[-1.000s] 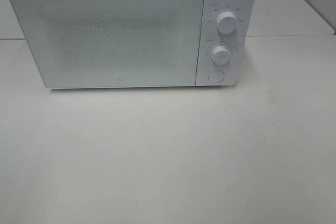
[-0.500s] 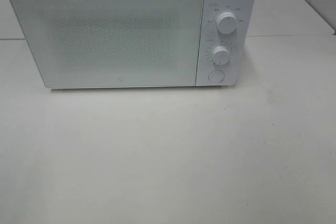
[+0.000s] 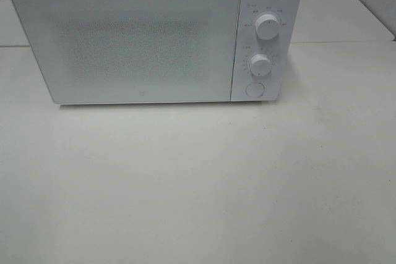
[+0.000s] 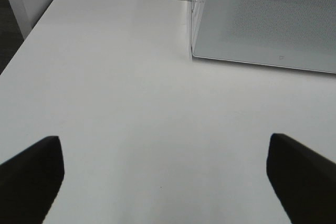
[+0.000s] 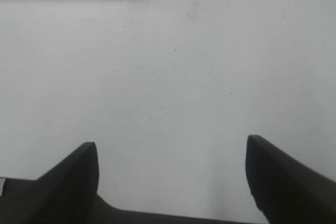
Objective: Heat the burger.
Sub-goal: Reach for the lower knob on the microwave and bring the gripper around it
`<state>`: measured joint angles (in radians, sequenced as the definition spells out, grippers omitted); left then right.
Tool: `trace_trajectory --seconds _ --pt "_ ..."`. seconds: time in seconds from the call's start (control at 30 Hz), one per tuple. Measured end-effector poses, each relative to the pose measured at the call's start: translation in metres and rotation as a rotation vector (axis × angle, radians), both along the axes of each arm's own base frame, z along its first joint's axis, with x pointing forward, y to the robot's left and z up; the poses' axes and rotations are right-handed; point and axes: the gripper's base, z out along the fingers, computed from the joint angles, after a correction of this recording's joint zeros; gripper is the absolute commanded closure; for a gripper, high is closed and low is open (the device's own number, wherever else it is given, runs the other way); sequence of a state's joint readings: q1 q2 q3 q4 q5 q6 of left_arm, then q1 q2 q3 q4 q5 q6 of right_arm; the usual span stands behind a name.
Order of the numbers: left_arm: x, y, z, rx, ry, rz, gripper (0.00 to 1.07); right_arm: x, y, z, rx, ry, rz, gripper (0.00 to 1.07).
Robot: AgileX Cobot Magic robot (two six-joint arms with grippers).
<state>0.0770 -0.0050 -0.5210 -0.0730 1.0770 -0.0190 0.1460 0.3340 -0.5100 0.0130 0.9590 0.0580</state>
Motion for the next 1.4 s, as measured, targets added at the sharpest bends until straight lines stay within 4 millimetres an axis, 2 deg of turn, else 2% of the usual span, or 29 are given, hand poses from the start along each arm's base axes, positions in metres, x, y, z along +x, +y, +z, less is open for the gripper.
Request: trace_trajectory --seconds 0.17,0.4,0.47,0.7,1.0,1.07,1.1,1.17,1.27,1.4 --pt "0.000 0.000 0.000 0.000 0.000 0.000 0.09 0.011 0.002 0.002 -0.002 0.013 0.000 0.32" --pt "0.000 0.000 0.000 0.000 0.000 0.000 0.09 0.038 0.005 0.010 0.018 -0.117 -0.003 0.32" --pt "0.000 0.000 0.000 0.000 0.000 0.000 0.09 0.052 0.007 0.014 0.027 -0.177 -0.005 0.32" --pt "0.000 0.000 0.000 0.000 0.000 0.000 0.09 0.077 0.011 0.015 0.036 -0.236 -0.007 0.32" --pt "0.000 0.000 0.000 0.000 0.000 0.000 0.09 0.113 0.016 0.008 0.041 -0.276 -0.009 0.32" --pt "0.000 0.000 0.000 0.000 0.000 0.000 0.09 0.128 0.018 0.000 0.040 -0.275 -0.010 0.32" --pt "0.000 0.000 0.000 0.000 0.000 0.000 0.09 0.128 0.018 0.000 0.040 -0.275 -0.010 0.32" --pt "0.000 0.000 0.000 0.000 0.000 0.000 0.09 0.141 0.020 -0.005 0.042 -0.285 -0.011 0.32" --pt "0.000 0.000 0.000 0.000 0.000 0.000 0.09 0.145 0.020 -0.007 0.042 -0.288 -0.011 0.32" --pt "0.000 0.000 0.000 0.000 0.000 0.000 0.09 0.166 0.023 -0.019 0.044 -0.309 -0.013 0.32"
